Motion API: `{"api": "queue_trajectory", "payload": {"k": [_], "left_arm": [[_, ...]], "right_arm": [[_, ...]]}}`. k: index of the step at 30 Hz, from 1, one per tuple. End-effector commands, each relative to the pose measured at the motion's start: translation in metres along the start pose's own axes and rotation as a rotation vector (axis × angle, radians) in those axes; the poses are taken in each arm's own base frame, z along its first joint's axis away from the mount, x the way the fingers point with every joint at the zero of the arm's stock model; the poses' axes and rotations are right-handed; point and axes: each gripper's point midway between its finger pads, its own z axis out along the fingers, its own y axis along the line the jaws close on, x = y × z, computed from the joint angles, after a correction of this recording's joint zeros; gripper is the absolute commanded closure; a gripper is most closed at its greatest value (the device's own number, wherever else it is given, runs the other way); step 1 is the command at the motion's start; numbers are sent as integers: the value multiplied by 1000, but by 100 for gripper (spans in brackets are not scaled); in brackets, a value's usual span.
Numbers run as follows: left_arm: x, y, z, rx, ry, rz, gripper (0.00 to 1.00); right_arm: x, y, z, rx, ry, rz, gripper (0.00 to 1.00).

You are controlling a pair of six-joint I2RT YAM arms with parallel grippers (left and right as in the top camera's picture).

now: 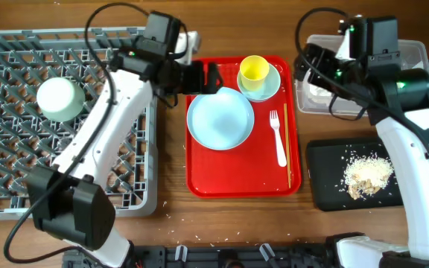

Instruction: Sort waste into correct bins and load items into the dishwasher rack

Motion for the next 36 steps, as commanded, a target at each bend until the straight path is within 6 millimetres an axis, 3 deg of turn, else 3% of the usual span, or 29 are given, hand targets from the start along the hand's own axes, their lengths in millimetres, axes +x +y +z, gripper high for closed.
{"api": "queue_trajectory", "payload": {"k": [1, 4, 6, 7, 8, 11, 13, 16, 18, 21, 23, 28, 36], "left_arm": [[5, -48, 12, 0, -31, 227, 6], [-10, -70, -3, -135, -87, 326, 6], [-24, -96, -25, -121, -95, 356, 7], [-32, -103, -26, -104, -124, 364, 7], [-44, -115, -26, -71, -182, 384, 3], [-62, -137, -10, -22, -256, 496, 6], [-68, -144, 17, -9, -269, 520, 8], [-79, -129, 69, -62, -272, 514, 8], [-76, -117, 99, -78, -237, 507, 13], [-64, -107, 132, -92, -184, 527, 12], [-60, -102, 142, -99, -162, 530, 16], [-32, -87, 171, -124, -51, 525, 38], [-18, -77, 175, -144, 12, 516, 56]], "right_arm": [[-24, -48, -6, 145, -81, 172, 0], [-21, -81, -11, 191, -47, 278, 0], [-16, -98, -14, 233, -23, 298, 0], [-14, -100, -15, 238, -16, 302, 0], [-15, -100, -15, 238, -17, 303, 0], [-15, -100, -15, 237, -20, 308, 1], [-15, -100, -15, 237, -20, 308, 0], [-15, -100, -15, 237, -19, 308, 0], [-15, -100, -14, 237, -19, 308, 0], [-15, -100, -15, 237, -19, 308, 0], [-15, -100, -14, 237, -19, 308, 0], [-15, -100, -14, 237, -19, 308, 0], [-15, -100, -14, 237, -19, 308, 0]]}}
